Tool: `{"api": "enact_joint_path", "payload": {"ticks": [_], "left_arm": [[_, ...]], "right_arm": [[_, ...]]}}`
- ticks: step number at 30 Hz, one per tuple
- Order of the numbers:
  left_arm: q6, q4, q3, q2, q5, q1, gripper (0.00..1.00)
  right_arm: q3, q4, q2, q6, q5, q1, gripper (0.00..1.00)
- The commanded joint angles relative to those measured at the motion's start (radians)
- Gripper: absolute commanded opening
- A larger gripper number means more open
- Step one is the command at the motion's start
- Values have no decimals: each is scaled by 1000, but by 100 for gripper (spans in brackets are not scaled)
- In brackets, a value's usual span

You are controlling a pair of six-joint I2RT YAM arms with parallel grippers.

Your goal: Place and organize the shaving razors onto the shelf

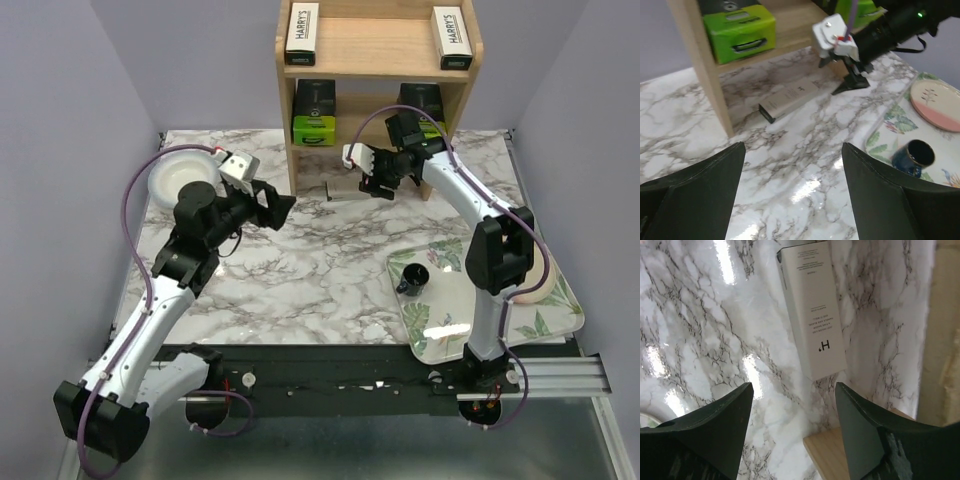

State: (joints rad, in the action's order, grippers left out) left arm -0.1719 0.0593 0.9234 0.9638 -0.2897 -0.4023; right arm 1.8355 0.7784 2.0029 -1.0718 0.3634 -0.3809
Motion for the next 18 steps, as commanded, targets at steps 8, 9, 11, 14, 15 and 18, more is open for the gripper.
{"api": "enact_joint_path", "payload": {"ticks": [8,9,11,14,15,18], "left_arm": [[-34,-21,-84,-142,9,203,90],[-43,-22,-90,-151,4,221,90],[-51,-27,-109,-175,0,235,90],[-83,-32,-135,-203,-5,267,91],[-93,-33,-141,-211,-9,275,91],[-121,-35,-152,-226,-25,301,91]], "right_arm": [[68,74,106,-172,-93,-42,77],[105,81,123,-183,-101,-42,78],[132,107,167,-229,-121,-42,78],[182,166,204,-284,-121,-44,79],[191,182,227,-295,-119,-44,79],[215,219,256,-321,-115,-46,79]]}}
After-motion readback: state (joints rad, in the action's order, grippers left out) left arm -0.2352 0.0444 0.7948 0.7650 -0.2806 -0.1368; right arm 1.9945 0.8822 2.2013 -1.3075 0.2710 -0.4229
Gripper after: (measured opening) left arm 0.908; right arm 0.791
